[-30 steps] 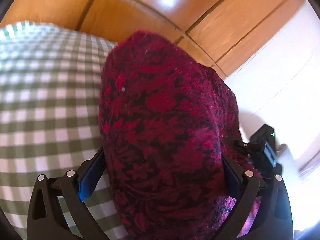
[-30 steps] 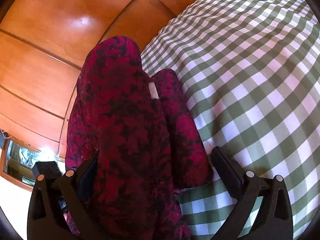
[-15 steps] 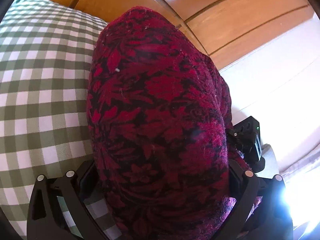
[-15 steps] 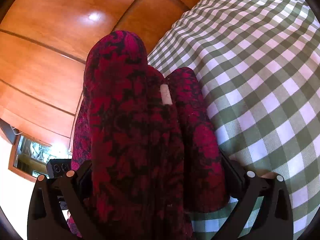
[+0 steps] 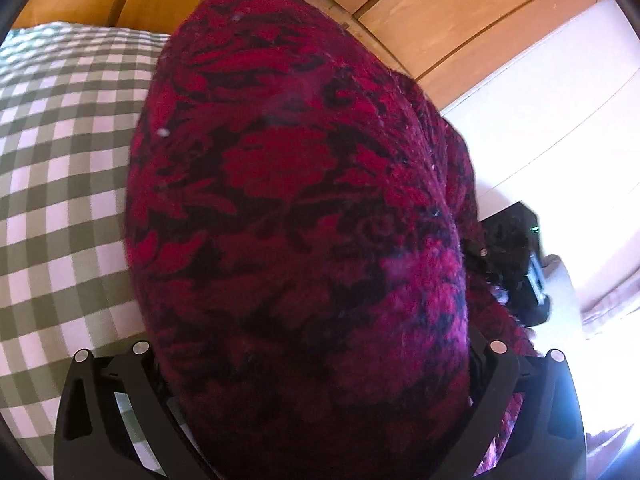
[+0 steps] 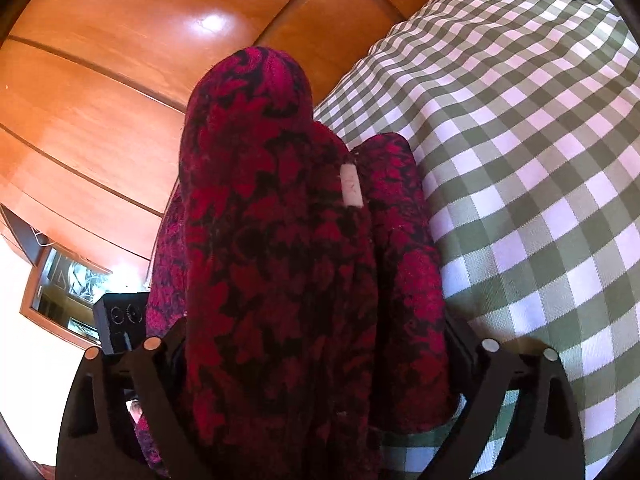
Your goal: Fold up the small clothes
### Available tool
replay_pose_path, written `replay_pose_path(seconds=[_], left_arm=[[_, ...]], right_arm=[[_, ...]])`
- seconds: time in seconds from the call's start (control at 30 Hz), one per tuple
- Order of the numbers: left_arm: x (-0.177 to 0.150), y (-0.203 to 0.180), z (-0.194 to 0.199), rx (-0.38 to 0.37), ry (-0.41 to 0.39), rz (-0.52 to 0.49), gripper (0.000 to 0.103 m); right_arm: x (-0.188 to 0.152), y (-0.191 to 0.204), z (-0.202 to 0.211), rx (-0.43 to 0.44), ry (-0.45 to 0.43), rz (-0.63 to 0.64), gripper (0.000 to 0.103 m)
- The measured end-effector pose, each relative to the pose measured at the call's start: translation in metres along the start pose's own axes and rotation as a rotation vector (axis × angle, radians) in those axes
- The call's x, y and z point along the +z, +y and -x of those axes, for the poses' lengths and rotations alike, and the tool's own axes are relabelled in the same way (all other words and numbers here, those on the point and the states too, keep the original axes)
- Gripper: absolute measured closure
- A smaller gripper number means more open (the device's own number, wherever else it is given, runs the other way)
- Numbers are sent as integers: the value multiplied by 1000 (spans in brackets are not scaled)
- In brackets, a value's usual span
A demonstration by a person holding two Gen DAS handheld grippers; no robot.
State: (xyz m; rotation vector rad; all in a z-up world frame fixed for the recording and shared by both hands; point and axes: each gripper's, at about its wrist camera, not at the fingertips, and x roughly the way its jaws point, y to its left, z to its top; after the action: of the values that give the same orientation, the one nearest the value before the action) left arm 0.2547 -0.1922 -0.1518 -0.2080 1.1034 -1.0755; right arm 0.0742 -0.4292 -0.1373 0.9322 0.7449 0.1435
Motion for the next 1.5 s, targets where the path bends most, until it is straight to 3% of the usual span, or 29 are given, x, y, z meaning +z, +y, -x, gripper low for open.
replay_pose_path(seconds=[0.13,0.23,0.6,0.77,1.0,1.27,1.5], left_arm=[[-3,-28,2,70,-34,-81,10],[-8,-47,5,103,-63,-149,12],[-24,-114,-15,80,-72,-327,13],[-6,-110,-7,81,-122,-343,13],[21,-79,24,161,-213,-304,13],[59,-13,61,268,-307,-199,13],[99,60,84,317,-350,-94,13]], right_arm=[[-7,4,13,28,-48,23,28],[-11,11,25,32,-70,52,30],[-41,16,97,-18,-188,72,30],[-38,37,96,13,-233,109,30],[-13,81,38,95,-190,173,30],[16,135,-56,169,-82,257,30],[52,169,-139,181,3,307,30]])
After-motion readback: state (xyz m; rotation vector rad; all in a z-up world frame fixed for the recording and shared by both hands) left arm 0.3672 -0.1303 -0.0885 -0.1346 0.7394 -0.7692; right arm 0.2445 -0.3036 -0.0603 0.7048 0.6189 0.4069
